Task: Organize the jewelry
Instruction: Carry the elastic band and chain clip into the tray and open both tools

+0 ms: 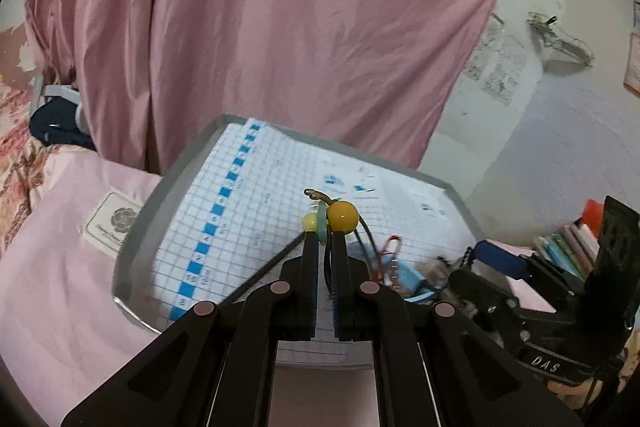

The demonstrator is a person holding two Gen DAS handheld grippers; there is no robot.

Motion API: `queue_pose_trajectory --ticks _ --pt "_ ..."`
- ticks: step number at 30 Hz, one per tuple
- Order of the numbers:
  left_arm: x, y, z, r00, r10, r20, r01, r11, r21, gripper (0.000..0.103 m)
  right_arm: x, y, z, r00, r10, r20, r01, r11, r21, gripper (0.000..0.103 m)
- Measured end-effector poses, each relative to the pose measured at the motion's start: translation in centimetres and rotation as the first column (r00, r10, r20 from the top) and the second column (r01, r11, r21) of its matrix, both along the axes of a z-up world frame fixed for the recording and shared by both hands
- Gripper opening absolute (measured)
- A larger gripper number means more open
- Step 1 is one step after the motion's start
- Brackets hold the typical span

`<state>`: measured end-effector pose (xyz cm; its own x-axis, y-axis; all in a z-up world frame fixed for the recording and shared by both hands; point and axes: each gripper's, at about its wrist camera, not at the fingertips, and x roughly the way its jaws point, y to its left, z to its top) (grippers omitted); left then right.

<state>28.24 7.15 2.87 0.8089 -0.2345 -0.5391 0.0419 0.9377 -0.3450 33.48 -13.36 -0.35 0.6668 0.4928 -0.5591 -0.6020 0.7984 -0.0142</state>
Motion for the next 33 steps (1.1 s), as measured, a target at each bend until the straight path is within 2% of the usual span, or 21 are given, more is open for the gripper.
queue_pose_trajectory --ticks 6,19,24,26,30,32,33 --pt "0.6 -0.3 -1.3 0.997 0.003 -0.079 -0.001 0.999 0.035 0.004 0.6 -0.5 -0.5 1.0 -0.007 -0.023 0.007 1.0 0.014 0.056" --pt "0.8 -0.6 -2.1 0.993 -0.002 -0.116 0.008 0.999 0.049 0.004 0.4 -0.6 -0.5 1.0 -0.004 -0.008 0.004 1.0 0.013 0.056" --pt "0.8 -0.7 -1.9 0.993 0.01 -0.117 -0.003 0.998 0.059 0.006 0.3 -0.8 -0.4 1.0 -0.014 -0.008 0.014 1.0 0.028 0.063" --pt "0.6 -0.7 -1.8 0.994 0.019 -0.11 -0.012 0.998 0.066 0.011 0.3 -1.0 -0.3 1.0 -0.019 -0.004 0.019 0.999 0.034 0.067" --pt "0.2 -0.6 -1.5 0.997 0.027 -0.075 -0.022 0.998 0.065 0.035 0.3 -1.5 -0.2 0.999 -0.035 0.005 0.035 0.998 0.046 0.072" --pt "0.0 -0.5 -1.4 0.997 0.037 -0.063 -0.033 0.998 0.062 0.04 0.3 -1.8 -0.1 0.999 -0.046 0.009 0.045 0.997 0.058 0.076" --pt "-0.1 -0.4 -1.3 0.997 0.044 -0.058 -0.04 0.997 0.065 0.046 0.3 -2.0 -0.1 0.999 -0.05 0.01 0.05 0.997 0.064 0.077"
